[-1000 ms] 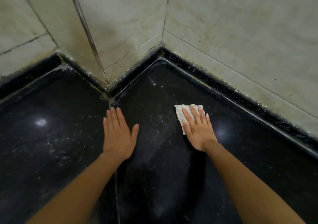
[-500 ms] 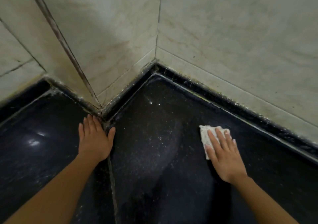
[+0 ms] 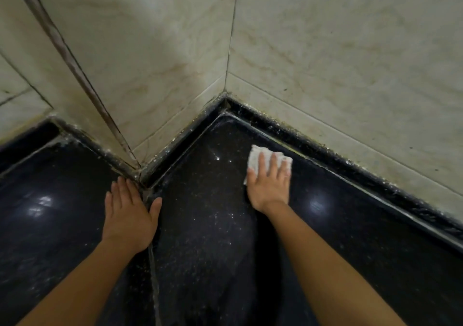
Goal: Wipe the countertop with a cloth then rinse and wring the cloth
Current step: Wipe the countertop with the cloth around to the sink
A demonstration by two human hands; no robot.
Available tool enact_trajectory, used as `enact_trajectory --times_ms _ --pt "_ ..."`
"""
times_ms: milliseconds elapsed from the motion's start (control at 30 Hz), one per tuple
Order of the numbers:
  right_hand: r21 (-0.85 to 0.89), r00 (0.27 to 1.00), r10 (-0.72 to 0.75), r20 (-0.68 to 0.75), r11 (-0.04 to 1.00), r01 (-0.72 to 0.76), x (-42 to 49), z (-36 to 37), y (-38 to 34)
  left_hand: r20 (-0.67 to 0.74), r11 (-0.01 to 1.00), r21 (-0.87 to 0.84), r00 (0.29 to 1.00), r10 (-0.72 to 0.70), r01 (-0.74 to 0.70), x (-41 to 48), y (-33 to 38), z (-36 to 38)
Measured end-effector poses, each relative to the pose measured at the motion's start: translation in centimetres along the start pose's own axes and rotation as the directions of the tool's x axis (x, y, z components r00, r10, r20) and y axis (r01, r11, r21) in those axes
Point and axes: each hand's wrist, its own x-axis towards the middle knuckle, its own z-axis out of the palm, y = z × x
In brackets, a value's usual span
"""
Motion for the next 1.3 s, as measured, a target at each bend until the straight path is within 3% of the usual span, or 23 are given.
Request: enact_trajectory --times_ms 167,267,367,467,600,767,1067,1300 --pt "-0.042 0.951 -0.303 0.067 0.951 0.306 0.8 -0.1 -2.1 0.007 1.0 0.02 1.0 0.0 0.0 0.0 -0.1 -0.2" --pt "-0.079 0.945 -0.325 0.047 0.941 0.328 0.5 -0.6 0.5 0.017 0.999 0.04 1.0 -0.01 0.009 0.1 0.0 -0.2" --pt "-0.05 0.991 -0.13 -0.03 0.99 0.128 -0.5 -0.9 5.3 0.043 0.998 0.056 0.999 -0.013 0.01 0.0 0.1 -0.4" --pt "0.005 0.99 0.116 -0.078 0.993 -0.116 -2.2 -1.6 11.1 0.06 0.998 0.058 0.998 -0.009 0.005 0.0 0.1 -0.6" --pt "0.105 0.914 0.395 -0.095 0.917 -0.385 -4.5 -2.1 15.1 0.09 0.998 0.058 0.996 -0.01 0.005 0.1 0.1 -0.8" --pt "0.17 0.808 0.59 -0.014 0.797 -0.579 -2.2 -2.1 10.4 0.094 1.0 0.011 0.995 -0.015 0.014 0.1 0.3 -0.8" --pt "0.127 0.964 0.266 0.022 0.956 -0.266 4.7 -1.0 -4.7 0.054 0.999 -0.047 0.998 -0.021 0.024 0.0 0.4 -0.6" --pt "0.01 0.993 -0.088 0.079 0.996 0.088 7.7 -1.1 -10.2 0.02 0.997 -0.069 1.0 -0.02 0.022 -0.1 0.3 -0.5"
